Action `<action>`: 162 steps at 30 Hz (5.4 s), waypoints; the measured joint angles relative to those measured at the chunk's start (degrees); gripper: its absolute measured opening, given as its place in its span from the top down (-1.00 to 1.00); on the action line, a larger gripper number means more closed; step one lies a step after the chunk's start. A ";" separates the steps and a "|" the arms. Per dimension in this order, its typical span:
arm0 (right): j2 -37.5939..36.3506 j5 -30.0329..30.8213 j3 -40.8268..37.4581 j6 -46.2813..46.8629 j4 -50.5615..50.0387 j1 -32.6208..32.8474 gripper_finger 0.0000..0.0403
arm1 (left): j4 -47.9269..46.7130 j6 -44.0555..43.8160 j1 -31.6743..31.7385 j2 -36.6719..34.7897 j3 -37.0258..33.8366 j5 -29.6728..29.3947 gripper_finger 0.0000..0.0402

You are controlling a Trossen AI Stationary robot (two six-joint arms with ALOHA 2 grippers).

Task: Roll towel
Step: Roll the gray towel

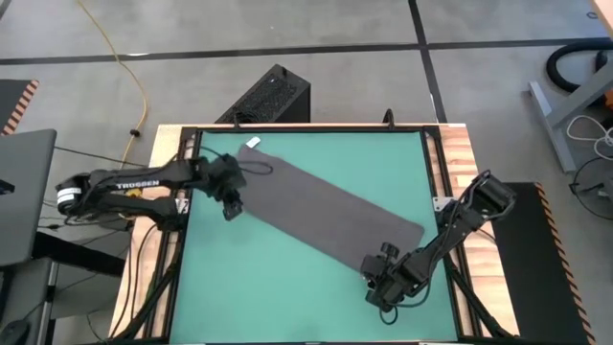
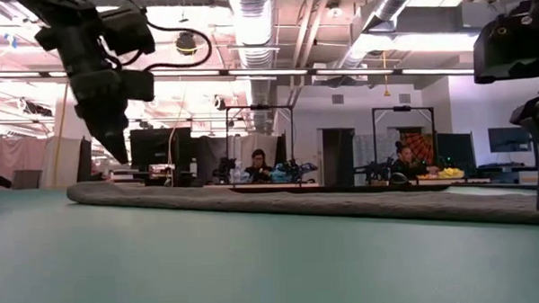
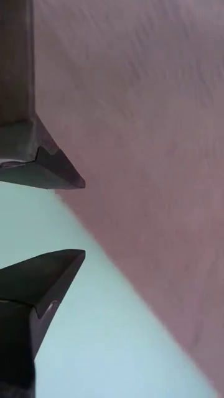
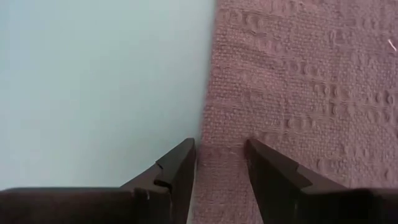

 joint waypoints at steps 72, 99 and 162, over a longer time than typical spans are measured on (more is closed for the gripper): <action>-0.62 -3.42 7.54 -19.27 7.75 0.55 0.15 | 6.72 1.06 -23.50 15.42 10.79 -14.40 0.23; -0.17 6.88 -2.71 -45.31 -1.47 -30.01 0.34 | 24.43 -27.27 -32.52 15.05 -6.66 11.64 0.23; -22.16 1.03 -9.40 -39.35 21.95 -30.52 0.37 | 1.15 -15.09 -50.24 19.32 19.51 -20.38 0.23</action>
